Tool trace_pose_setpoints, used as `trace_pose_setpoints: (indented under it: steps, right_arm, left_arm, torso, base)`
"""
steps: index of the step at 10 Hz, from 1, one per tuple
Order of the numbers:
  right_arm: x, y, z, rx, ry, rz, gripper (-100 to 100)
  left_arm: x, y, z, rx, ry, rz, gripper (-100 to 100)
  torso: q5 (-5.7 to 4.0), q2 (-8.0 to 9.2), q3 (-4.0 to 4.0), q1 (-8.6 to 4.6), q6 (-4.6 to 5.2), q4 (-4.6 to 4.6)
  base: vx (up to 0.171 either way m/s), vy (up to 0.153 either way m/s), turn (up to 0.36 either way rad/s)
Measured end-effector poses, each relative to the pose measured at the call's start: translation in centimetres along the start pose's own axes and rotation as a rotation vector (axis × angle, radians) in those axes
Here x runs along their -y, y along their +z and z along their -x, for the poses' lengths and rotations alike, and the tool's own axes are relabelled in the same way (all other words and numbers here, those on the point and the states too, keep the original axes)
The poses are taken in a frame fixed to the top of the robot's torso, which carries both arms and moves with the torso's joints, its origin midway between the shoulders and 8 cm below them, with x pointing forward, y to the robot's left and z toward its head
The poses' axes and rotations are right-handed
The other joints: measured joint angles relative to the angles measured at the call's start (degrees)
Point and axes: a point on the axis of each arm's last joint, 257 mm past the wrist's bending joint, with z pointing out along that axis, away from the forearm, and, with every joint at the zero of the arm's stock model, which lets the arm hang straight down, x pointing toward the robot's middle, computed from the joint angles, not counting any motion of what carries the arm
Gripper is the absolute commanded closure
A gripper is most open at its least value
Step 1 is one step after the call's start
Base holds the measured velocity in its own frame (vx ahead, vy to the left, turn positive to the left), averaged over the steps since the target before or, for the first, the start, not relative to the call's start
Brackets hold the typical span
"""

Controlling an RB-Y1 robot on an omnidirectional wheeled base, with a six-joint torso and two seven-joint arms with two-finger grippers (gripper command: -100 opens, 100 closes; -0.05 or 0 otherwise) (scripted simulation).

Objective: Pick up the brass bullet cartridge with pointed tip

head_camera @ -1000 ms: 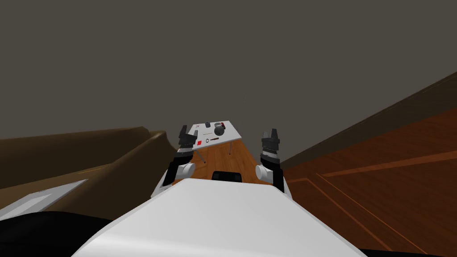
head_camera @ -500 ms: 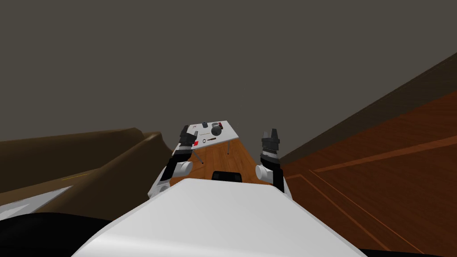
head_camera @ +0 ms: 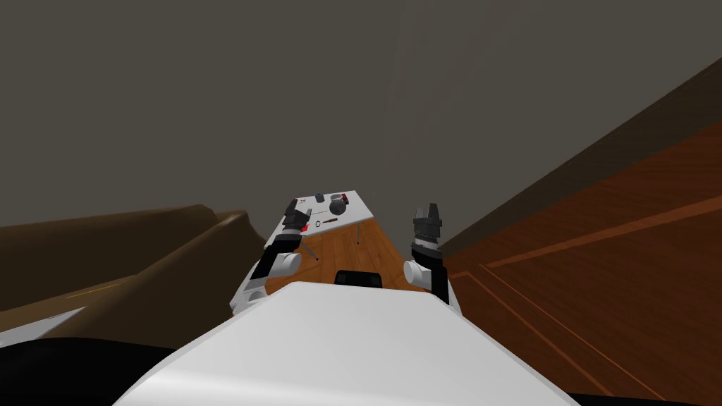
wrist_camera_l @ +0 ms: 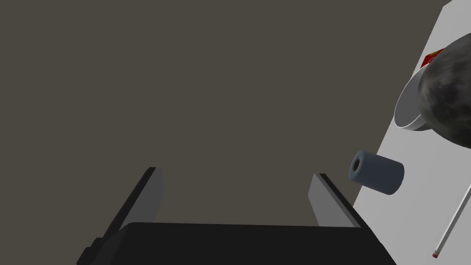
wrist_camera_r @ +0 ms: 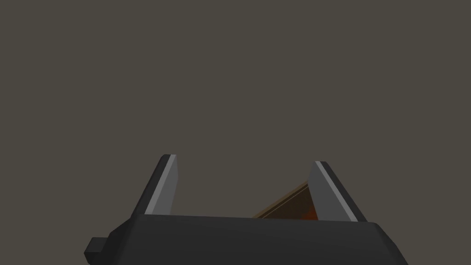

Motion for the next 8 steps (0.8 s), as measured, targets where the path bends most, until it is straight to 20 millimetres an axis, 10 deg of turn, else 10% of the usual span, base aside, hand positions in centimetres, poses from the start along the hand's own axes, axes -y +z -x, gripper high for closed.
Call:
trace_pose_setpoints:
  steps: [8]
  right_arm:
    - [0.0,0.0,0.0,0.000,0.000,0.000,0]
  left_arm:
    - [-5.0,0.7,4.1,0.091,-0.068,0.187,-100]
  torso:
    - [0.00,-0.06,-0.04,0.04,-0.02,-0.02]
  base:
    - [0.027,-0.047,-0.043]
